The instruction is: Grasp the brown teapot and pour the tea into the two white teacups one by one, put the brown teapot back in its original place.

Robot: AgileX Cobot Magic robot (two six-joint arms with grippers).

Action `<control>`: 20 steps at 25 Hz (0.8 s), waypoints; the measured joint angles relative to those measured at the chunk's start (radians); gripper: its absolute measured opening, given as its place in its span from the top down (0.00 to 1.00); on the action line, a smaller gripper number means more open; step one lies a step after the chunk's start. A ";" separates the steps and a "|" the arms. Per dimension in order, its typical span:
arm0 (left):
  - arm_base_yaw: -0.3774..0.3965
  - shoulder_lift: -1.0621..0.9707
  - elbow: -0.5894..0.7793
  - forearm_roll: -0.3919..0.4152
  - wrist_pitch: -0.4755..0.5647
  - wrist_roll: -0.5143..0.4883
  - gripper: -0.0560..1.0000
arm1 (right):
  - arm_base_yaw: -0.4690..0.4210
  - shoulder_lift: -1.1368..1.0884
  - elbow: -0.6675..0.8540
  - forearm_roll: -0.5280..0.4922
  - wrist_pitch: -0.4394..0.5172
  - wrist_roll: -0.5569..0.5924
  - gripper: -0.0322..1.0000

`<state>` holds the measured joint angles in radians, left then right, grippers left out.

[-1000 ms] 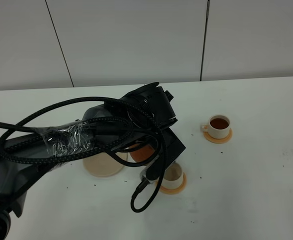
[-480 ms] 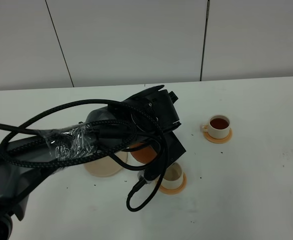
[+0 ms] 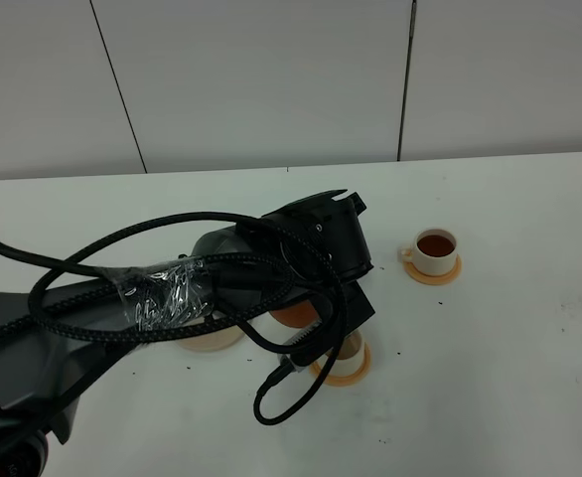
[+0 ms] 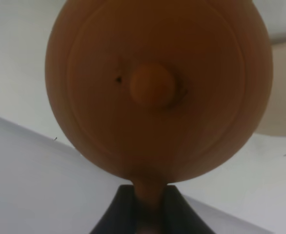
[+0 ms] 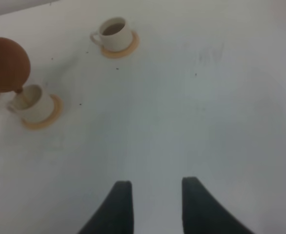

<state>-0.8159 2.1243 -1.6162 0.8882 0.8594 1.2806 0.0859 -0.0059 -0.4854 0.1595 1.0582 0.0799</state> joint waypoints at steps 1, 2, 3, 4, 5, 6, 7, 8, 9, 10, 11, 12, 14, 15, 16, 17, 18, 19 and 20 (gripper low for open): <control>-0.002 0.000 0.000 0.005 0.000 -0.001 0.78 | 0.000 0.000 0.000 0.000 0.000 0.000 0.74; -0.003 0.000 0.000 0.008 0.000 -0.001 0.78 | 0.000 0.000 0.000 0.000 0.000 0.000 0.74; -0.005 0.000 0.000 0.009 0.000 -0.001 0.78 | 0.000 0.000 0.000 0.000 0.000 0.000 0.74; -0.006 0.000 0.000 0.014 0.000 -0.001 0.78 | 0.000 0.000 0.000 0.000 0.000 0.000 0.74; -0.010 0.000 0.000 0.021 0.000 -0.001 0.78 | 0.000 0.000 0.000 0.000 0.000 0.000 0.74; -0.012 0.000 0.000 0.031 -0.001 0.000 0.78 | 0.000 0.000 0.000 0.000 0.000 0.000 0.74; -0.014 0.000 0.000 0.037 -0.002 0.000 0.78 | 0.000 0.000 0.000 0.000 0.000 0.000 0.74; -0.015 0.000 0.000 0.038 -0.004 0.000 0.78 | 0.000 0.000 0.000 0.000 0.000 0.000 0.74; -0.015 0.000 0.000 0.040 -0.005 0.000 0.78 | 0.000 0.000 0.000 0.000 0.000 0.000 0.74; -0.016 0.000 0.000 0.042 -0.005 0.000 0.78 | 0.000 0.000 0.000 0.000 0.000 0.000 0.74; -0.016 0.000 0.000 0.045 -0.005 0.003 0.78 | 0.000 0.000 0.000 0.000 0.000 0.000 0.74; -0.016 0.000 0.000 0.046 -0.005 0.006 0.78 | 0.000 0.000 0.000 0.000 0.000 0.000 0.74; -0.016 0.000 0.000 0.046 -0.005 0.018 0.78 | 0.000 0.000 0.000 0.000 0.000 0.000 0.74; -0.016 0.000 0.000 0.046 -0.005 0.021 0.78 | 0.000 0.000 0.000 0.000 0.000 0.000 0.74; -0.016 0.000 0.000 0.046 -0.005 0.026 0.78 | 0.000 0.000 0.000 0.000 0.000 0.000 0.74; -0.016 0.000 0.000 0.046 -0.005 0.032 0.78 | 0.000 0.000 0.000 0.000 0.000 0.000 0.74; -0.016 0.000 0.000 0.046 -0.005 0.036 0.78 | 0.000 0.000 0.000 0.000 0.000 0.000 0.74; -0.016 0.000 0.000 0.046 -0.005 0.040 0.78 | 0.000 0.000 0.000 0.000 0.000 0.000 0.74; -0.016 0.000 0.000 0.046 -0.005 0.043 0.78 | 0.000 0.000 0.000 0.000 0.000 0.000 0.74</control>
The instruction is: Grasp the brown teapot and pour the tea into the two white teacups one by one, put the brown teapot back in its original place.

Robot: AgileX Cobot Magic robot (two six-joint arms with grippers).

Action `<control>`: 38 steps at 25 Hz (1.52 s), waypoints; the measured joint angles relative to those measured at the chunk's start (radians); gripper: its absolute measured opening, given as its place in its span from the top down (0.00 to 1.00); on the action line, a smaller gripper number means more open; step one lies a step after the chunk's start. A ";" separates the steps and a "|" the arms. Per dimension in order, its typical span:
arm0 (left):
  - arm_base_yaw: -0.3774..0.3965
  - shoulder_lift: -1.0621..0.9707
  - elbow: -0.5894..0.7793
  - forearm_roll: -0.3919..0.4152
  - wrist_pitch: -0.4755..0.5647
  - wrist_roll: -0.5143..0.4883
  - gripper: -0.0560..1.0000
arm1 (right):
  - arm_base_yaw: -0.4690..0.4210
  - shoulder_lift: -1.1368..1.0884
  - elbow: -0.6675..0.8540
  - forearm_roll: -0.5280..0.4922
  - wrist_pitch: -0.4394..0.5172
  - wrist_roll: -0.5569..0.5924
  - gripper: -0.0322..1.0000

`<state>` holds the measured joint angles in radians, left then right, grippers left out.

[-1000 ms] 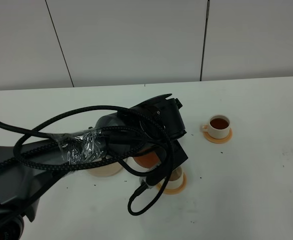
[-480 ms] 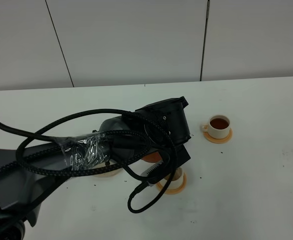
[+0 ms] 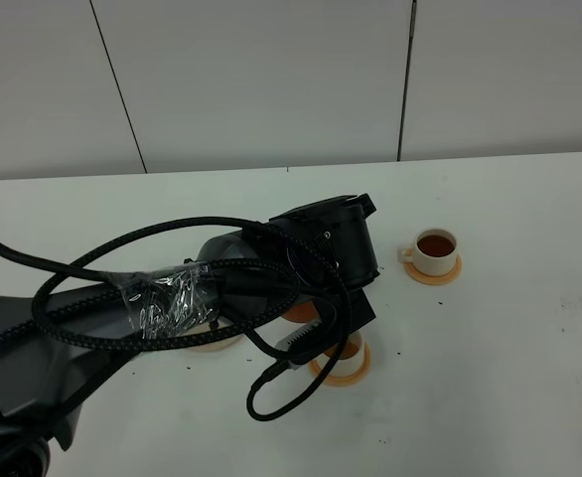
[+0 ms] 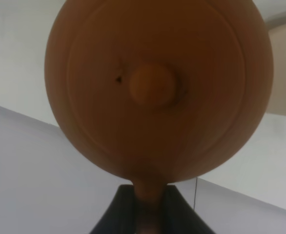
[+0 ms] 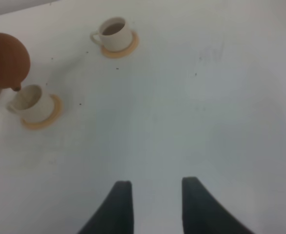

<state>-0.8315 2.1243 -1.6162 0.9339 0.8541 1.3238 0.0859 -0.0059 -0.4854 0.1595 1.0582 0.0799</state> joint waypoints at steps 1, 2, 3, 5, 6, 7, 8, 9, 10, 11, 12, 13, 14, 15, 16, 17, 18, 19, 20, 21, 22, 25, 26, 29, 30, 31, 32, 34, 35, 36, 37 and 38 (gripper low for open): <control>0.000 0.000 0.000 0.000 0.000 0.001 0.78 | 0.000 0.000 0.000 0.000 0.000 0.000 0.74; 0.000 0.000 0.000 0.002 -0.001 0.001 0.78 | 0.000 0.000 0.000 0.000 0.000 0.000 0.74; 0.000 0.000 0.000 0.004 -0.001 0.002 0.78 | 0.000 0.000 0.000 0.000 0.000 0.000 0.74; 0.000 0.000 0.000 0.010 -0.002 0.004 0.78 | 0.000 0.000 0.000 0.000 0.000 0.000 0.74; 0.000 0.000 0.000 0.011 -0.002 0.004 0.78 | 0.000 0.000 0.000 0.000 0.000 0.000 0.74; 0.000 0.000 0.000 0.013 -0.002 0.004 0.78 | 0.000 0.000 0.000 0.000 0.000 0.000 0.74; 0.000 0.000 0.000 0.013 -0.003 0.004 0.78 | 0.000 0.000 0.000 0.000 0.000 0.000 0.74; 0.000 0.000 0.000 0.013 -0.003 0.004 0.78 | 0.000 0.000 0.000 0.000 0.000 0.000 0.74; 0.000 0.000 0.000 0.013 -0.003 0.004 0.78 | 0.000 0.000 0.000 0.000 0.000 0.000 0.74; 0.000 0.000 0.000 0.013 -0.004 0.004 0.78 | 0.000 0.000 0.000 0.000 0.000 0.000 0.74; 0.000 0.000 0.000 0.013 -0.004 0.005 0.78 | 0.000 0.000 0.000 0.000 0.000 0.000 0.74; 0.000 0.000 0.000 0.013 -0.005 0.005 0.78 | 0.000 0.000 0.000 0.000 0.000 0.000 0.74; 0.000 0.000 0.000 0.013 -0.006 0.005 0.78 | 0.000 0.000 0.000 0.000 0.000 0.000 0.74; 0.000 0.000 0.000 0.013 -0.007 0.005 0.78 | 0.000 0.000 0.000 0.000 0.000 0.000 0.74; 0.000 0.000 0.000 0.013 -0.007 0.005 0.78 | 0.000 0.000 0.000 0.000 0.000 0.000 0.74; 0.000 0.000 0.000 0.013 -0.007 0.005 0.78 | 0.000 0.000 0.000 0.000 0.000 0.000 0.74; 0.000 0.000 0.000 0.013 -0.007 0.005 0.78 | 0.000 0.000 0.000 0.000 0.000 0.000 0.74; 0.000 0.000 0.000 0.012 -0.007 0.005 0.78 | 0.000 0.000 0.000 0.000 0.000 0.000 0.74; 0.000 0.000 0.000 0.010 -0.007 0.005 0.78 | 0.000 0.000 0.000 0.000 0.000 0.000 0.74; 0.000 0.000 0.000 0.009 -0.007 0.005 0.78 | 0.000 0.000 0.000 0.000 0.000 0.000 0.74; 0.000 0.000 0.000 0.009 -0.007 0.005 0.78 | 0.000 0.000 0.000 0.000 0.000 0.000 0.74; 0.000 0.000 0.000 0.009 -0.007 0.005 0.78 | 0.000 0.000 0.000 0.000 0.000 0.000 0.74; 0.000 0.000 0.000 0.009 -0.007 0.005 0.78 | 0.000 0.000 0.000 0.000 0.000 0.000 0.74; 0.000 0.000 0.000 0.009 -0.010 0.005 0.78 | 0.000 0.000 0.000 0.000 0.000 0.000 0.74; 0.000 0.000 0.000 0.009 -0.011 0.005 0.78 | 0.000 0.000 0.000 0.000 0.000 0.000 0.74; 0.000 0.000 0.000 0.009 -0.012 0.005 0.78 | 0.000 0.000 0.000 0.000 0.000 0.000 0.74; 0.000 0.000 0.000 0.009 -0.013 0.005 0.78 | 0.000 0.000 0.000 0.000 0.000 0.000 0.74; 0.000 0.000 0.000 0.009 -0.015 0.005 0.78 | 0.000 0.000 0.000 0.000 0.000 0.000 0.74; 0.000 0.000 0.000 0.009 -0.018 0.005 0.78 | 0.000 0.000 0.000 0.000 0.000 0.000 0.74; 0.000 0.000 0.000 0.009 -0.021 0.004 0.78 | 0.000 0.000 0.000 0.000 0.000 0.000 0.74; 0.000 0.000 0.000 0.009 -0.025 0.004 0.78 | 0.000 0.000 0.000 0.000 0.000 0.000 0.74; 0.000 0.000 0.000 0.009 -0.028 0.005 0.78 | 0.000 0.000 0.000 0.000 0.000 0.000 0.74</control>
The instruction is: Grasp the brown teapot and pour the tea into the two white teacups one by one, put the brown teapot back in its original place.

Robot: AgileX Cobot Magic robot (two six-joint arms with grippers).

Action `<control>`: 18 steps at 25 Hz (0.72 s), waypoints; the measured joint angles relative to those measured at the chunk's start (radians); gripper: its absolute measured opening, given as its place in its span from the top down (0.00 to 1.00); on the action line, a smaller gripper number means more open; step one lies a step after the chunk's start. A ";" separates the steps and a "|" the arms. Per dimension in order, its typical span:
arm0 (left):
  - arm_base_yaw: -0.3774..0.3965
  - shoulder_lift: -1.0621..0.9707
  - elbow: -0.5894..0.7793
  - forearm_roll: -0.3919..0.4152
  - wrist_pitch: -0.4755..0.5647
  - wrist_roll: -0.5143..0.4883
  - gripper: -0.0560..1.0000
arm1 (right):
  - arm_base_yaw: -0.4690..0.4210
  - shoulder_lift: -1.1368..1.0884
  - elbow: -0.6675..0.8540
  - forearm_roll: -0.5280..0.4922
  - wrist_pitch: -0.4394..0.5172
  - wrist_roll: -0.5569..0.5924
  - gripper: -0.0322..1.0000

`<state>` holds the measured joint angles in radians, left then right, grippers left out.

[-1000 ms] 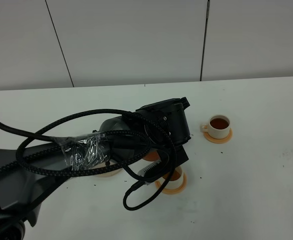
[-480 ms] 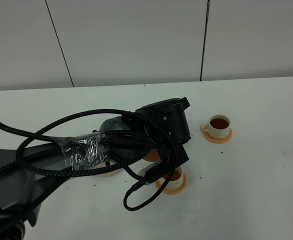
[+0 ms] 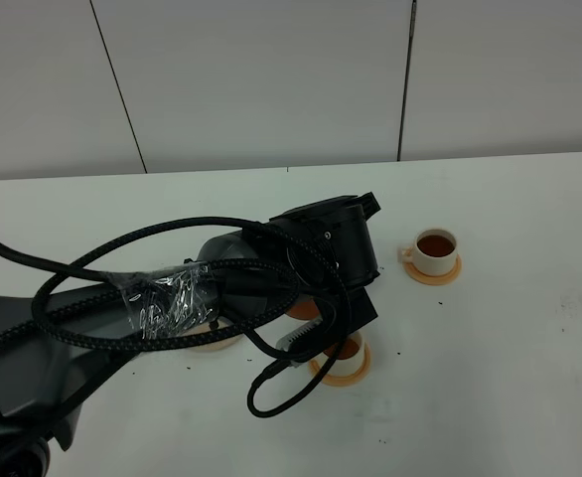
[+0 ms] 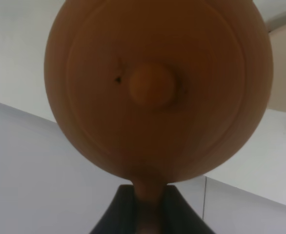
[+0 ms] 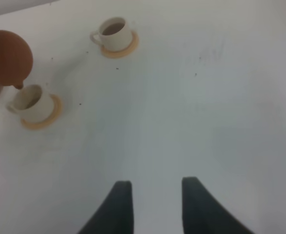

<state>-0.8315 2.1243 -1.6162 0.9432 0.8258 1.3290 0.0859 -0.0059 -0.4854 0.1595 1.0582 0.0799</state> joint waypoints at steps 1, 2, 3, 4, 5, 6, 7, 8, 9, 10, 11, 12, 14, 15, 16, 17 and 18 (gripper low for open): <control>0.000 0.000 0.000 0.001 -0.003 0.003 0.78 | 0.000 0.000 0.000 0.000 0.000 0.000 0.74; 0.000 0.000 0.000 0.001 -0.004 0.003 0.78 | 0.000 0.000 0.000 0.000 0.000 0.000 0.74; 0.000 0.000 0.000 0.003 -0.004 0.003 0.78 | 0.000 0.000 0.000 0.000 0.000 0.000 0.74; 0.000 0.000 0.000 0.004 -0.004 0.003 0.78 | 0.000 0.000 0.000 0.000 0.000 0.000 0.74; 0.000 0.000 0.000 0.004 -0.004 0.003 0.78 | 0.000 0.000 0.000 0.000 0.000 0.000 0.74; 0.000 0.000 0.000 0.004 -0.004 0.004 0.78 | 0.000 0.000 0.000 0.000 0.000 0.000 0.74; 0.000 0.000 0.000 0.005 -0.004 0.006 0.78 | 0.000 0.000 0.000 0.000 0.000 0.000 0.74; 0.000 0.000 0.000 0.005 -0.004 0.010 0.78 | 0.000 0.000 0.000 0.000 0.000 0.000 0.74; 0.000 0.000 0.000 0.005 -0.004 0.015 0.78 | 0.000 0.000 0.000 0.000 0.000 0.000 0.74; 0.000 0.000 0.000 0.005 -0.004 0.018 0.78 | 0.000 0.000 0.000 0.000 0.000 0.000 0.74; 0.000 0.000 0.000 0.005 -0.004 0.019 0.78 | 0.000 0.000 0.000 0.000 0.000 0.000 0.74; 0.000 0.000 0.000 0.005 -0.004 0.019 0.78 | 0.000 0.000 0.000 0.000 0.000 0.000 0.74; 0.000 0.000 0.000 0.005 -0.004 0.021 0.78 | 0.000 0.000 0.000 0.000 0.000 0.000 0.74; 0.000 0.000 0.000 0.006 -0.004 0.022 0.78 | 0.000 0.000 0.000 0.000 0.000 0.000 0.74; 0.000 0.000 0.000 0.006 -0.004 0.023 0.78 | 0.000 0.000 0.000 0.000 0.000 0.000 0.74; 0.000 0.000 0.000 0.007 -0.004 0.025 0.78 | 0.000 0.000 0.000 0.000 0.000 0.000 0.74; 0.000 0.000 0.000 0.007 -0.004 0.025 0.78 | 0.000 0.000 0.000 0.000 0.000 0.000 0.74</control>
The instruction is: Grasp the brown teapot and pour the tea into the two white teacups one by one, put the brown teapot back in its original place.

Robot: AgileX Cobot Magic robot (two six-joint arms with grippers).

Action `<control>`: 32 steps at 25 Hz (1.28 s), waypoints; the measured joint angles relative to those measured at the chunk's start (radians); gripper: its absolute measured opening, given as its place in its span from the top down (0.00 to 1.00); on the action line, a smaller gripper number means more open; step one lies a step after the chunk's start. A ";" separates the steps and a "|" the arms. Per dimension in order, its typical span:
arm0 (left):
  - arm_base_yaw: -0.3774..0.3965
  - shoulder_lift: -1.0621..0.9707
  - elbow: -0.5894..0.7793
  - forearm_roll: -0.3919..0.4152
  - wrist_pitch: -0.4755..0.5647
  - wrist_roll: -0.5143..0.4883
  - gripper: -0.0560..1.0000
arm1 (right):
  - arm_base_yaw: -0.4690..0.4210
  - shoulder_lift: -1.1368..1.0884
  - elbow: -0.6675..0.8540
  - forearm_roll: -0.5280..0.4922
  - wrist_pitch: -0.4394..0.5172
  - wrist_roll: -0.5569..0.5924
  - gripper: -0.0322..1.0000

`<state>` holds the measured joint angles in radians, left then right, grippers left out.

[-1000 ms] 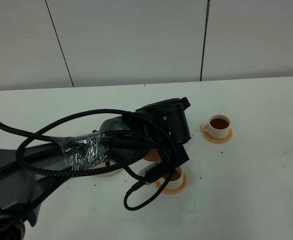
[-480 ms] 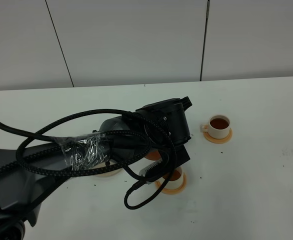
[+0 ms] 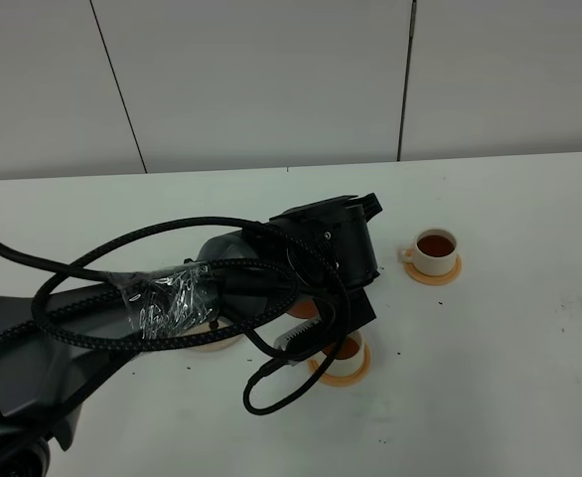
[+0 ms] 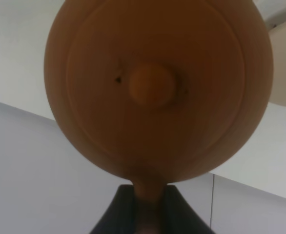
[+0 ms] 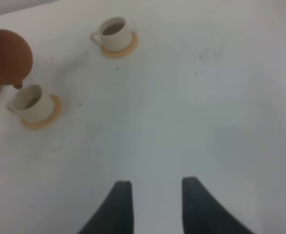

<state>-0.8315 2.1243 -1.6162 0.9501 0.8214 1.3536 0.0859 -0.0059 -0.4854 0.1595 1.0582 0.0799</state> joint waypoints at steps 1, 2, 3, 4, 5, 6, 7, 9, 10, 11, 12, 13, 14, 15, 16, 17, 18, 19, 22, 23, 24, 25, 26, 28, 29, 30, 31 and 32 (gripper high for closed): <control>0.000 0.000 0.000 0.000 0.000 0.001 0.78 | 0.000 0.000 0.000 0.000 0.000 0.000 0.74; 0.000 0.000 0.000 0.000 0.000 0.005 0.78 | 0.000 0.000 0.000 0.000 0.000 0.000 0.74; 0.000 0.000 0.000 0.000 0.000 0.011 0.78 | 0.000 0.000 0.000 0.000 0.000 0.000 0.74; 0.000 0.000 0.000 0.000 0.000 0.019 0.78 | 0.000 0.000 0.000 0.000 0.000 0.000 0.74; 0.000 0.000 0.000 0.000 0.000 0.023 0.78 | 0.000 0.000 0.000 0.000 0.000 0.000 0.74; 0.000 0.000 0.000 0.000 0.000 0.026 0.78 | 0.000 0.000 0.000 0.000 0.000 0.000 0.74; -0.001 0.000 0.000 0.001 0.000 0.027 0.78 | 0.000 0.000 0.000 0.000 0.000 0.000 0.74; -0.007 0.000 0.000 0.002 0.000 0.028 0.78 | 0.000 0.000 0.000 0.000 0.000 0.000 0.74; -0.008 0.001 0.000 0.002 0.000 0.028 0.78 | 0.000 0.000 0.000 0.000 0.000 0.000 0.74; -0.009 0.003 0.000 0.004 -0.002 0.028 0.78 | 0.000 0.000 0.000 0.000 0.000 0.000 0.74; -0.010 0.006 0.000 0.009 -0.002 0.028 0.78 | 0.000 0.000 0.000 0.000 0.000 0.000 0.74; -0.010 0.013 0.000 0.011 -0.002 0.028 0.78 | 0.000 0.000 0.000 0.000 0.000 0.000 0.74; -0.011 0.020 0.000 0.012 -0.002 0.028 0.78 | 0.000 0.000 0.000 0.000 0.000 0.000 0.74; -0.014 0.028 0.000 0.018 -0.001 0.028 0.78 | 0.000 0.000 0.000 0.000 0.000 0.000 0.74; -0.015 0.032 0.000 0.029 -0.001 0.028 0.78 | 0.000 0.000 0.000 0.000 0.000 0.000 0.74; -0.017 0.033 0.000 0.035 -0.001 0.028 0.78 | 0.000 0.000 0.000 0.000 0.000 0.000 0.74; -0.018 0.034 0.000 0.038 -0.001 0.028 0.78 | 0.000 0.000 0.000 0.000 0.000 0.000 0.74; -0.018 0.034 0.000 0.042 -0.001 0.027 0.78 | 0.000 0.000 0.000 0.000 0.000 0.000 0.74; -0.018 0.034 0.000 0.047 -0.003 0.021 0.78 | 0.000 0.000 0.000 0.000 0.000 0.000 0.74; -0.018 0.034 0.000 0.048 -0.003 0.019 0.78 | 0.000 0.000 0.000 0.000 0.000 0.000 0.74; -0.018 0.035 0.000 0.050 -0.003 0.015 0.78 | 0.000 0.000 0.000 0.000 0.000 0.000 0.74; -0.018 0.035 0.000 0.050 -0.003 0.015 0.78 | 0.000 0.000 0.000 0.000 0.000 0.000 0.74; -0.018 0.035 0.000 0.051 -0.003 0.014 0.78 | 0.000 0.000 0.000 0.000 0.000 0.000 0.74; -0.018 0.035 0.000 0.057 -0.003 0.008 0.78 | 0.000 0.000 0.000 0.000 0.000 0.000 0.74; -0.018 0.035 0.000 0.058 -0.003 0.007 0.78 | 0.000 0.000 0.000 0.000 0.000 0.000 0.74; -0.018 0.035 0.000 0.059 -0.003 0.004 0.78 | 0.000 0.000 0.000 0.000 0.000 0.000 0.74; -0.018 0.035 0.000 0.060 -0.003 0.004 0.78 | 0.000 0.000 0.000 0.000 0.000 0.000 0.74; -0.018 0.035 0.000 0.061 -0.003 0.004 0.78 | 0.000 0.000 0.000 0.000 0.000 0.000 0.74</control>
<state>-0.8493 2.1589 -1.6162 1.0112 0.8185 1.3571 0.0859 -0.0059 -0.4854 0.1595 1.0582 0.0799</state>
